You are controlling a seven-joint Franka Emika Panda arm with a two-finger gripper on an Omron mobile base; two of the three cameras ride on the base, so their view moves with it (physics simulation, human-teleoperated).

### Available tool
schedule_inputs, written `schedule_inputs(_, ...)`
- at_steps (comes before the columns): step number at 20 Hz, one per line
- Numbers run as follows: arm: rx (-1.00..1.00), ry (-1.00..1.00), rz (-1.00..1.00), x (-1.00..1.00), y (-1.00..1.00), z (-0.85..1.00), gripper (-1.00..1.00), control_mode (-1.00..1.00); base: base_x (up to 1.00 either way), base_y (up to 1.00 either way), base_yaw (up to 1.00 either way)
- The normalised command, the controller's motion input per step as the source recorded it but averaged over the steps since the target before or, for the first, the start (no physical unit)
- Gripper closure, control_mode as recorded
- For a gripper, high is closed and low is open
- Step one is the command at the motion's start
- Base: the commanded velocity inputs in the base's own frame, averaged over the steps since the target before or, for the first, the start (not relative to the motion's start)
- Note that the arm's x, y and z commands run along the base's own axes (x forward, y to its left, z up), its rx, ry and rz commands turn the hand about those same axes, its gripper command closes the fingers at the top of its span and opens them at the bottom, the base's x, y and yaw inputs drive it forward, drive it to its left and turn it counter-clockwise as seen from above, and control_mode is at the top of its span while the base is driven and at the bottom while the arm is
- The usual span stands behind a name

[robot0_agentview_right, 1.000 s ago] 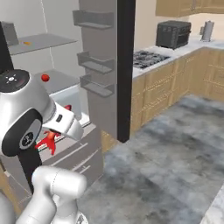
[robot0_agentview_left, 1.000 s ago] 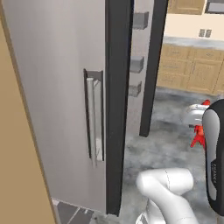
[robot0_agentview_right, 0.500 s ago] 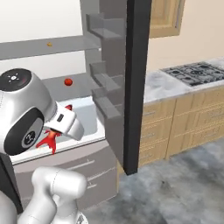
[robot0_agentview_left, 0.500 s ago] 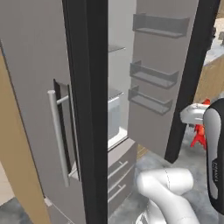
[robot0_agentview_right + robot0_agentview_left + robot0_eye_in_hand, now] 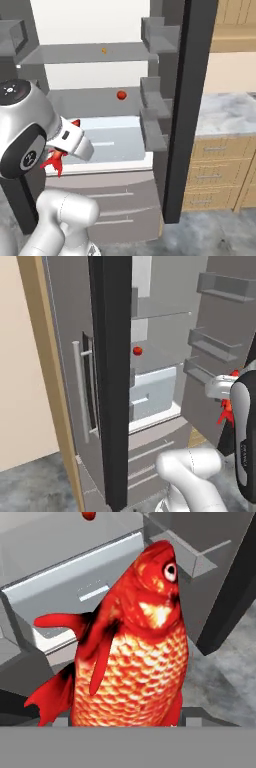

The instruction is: Transport the fish and cucumber to the fridge. Place the fish on the rack containing meat and place the cucumber on the rack containing the vegetable, ensuring meats and vegetables are on different racks.

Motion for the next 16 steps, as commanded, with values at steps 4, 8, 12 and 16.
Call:
schedule_inputs(4,0.00,0.00,0.00,0.00,0.00,0.00,1.00,1.00,0.22,-0.52,0.57)
schedule_inputs(8,0.00,0.00,0.00,0.00,0.00,0.00,1.00,1.00,0.50,-0.05,0.36)
schedule_inputs(12,0.00,0.00,0.00,0.00,0.00,0.00,1.00,1.00,0.72,-0.11,0.21)
schedule_inputs(16,0.00,0.00,0.00,0.00,0.00,0.00,1.00,1.00,0.47,-0.33,0.06)
